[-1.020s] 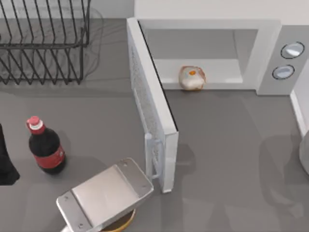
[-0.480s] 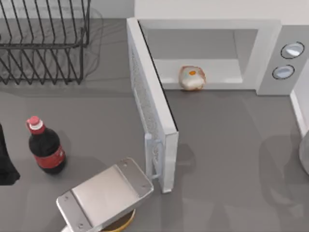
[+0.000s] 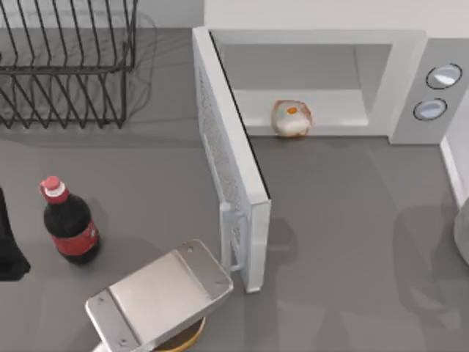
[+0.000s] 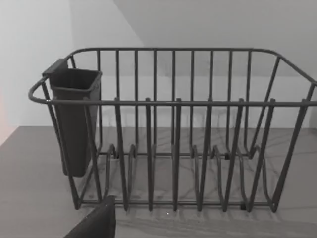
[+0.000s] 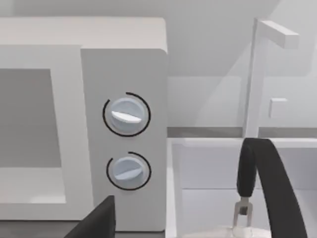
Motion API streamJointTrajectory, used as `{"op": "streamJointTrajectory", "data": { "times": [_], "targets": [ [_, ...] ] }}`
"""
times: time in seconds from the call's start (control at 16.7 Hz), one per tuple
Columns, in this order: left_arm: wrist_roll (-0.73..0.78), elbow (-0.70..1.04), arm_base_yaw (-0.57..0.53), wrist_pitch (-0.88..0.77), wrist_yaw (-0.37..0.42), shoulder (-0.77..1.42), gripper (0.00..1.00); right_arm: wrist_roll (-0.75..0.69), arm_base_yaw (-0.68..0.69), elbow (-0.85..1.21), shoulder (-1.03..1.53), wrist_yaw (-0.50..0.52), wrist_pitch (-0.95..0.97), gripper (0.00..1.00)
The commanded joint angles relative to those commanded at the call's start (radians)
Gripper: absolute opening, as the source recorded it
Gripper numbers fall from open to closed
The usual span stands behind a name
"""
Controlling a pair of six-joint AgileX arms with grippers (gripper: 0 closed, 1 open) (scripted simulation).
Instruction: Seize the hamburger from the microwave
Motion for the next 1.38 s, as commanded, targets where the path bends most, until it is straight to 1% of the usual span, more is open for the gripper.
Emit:
{"op": "streamJointTrajectory", "data": {
  "times": [0.3,0.54,0.84,1.38],
  "targets": [
    [0.0,0.0,0.0,0.0,0.0,0.0,1.0,0.006,0.015,0.027,0.057,0.014,0.021,1.0],
    [0.0,0.0,0.0,0.0,0.0,0.0,1.0,0.029,0.068,0.125,0.266,0.067,0.097,1.0],
    [0.0,0.0,0.0,0.0,0.0,0.0,1.0,0.074,0.175,0.32,0.681,0.172,0.249,1.0],
    [0.0,0.0,0.0,0.0,0.0,0.0,1.0,0.174,0.411,0.752,1.61,0.404,0.586,1.0]
  ]
}}
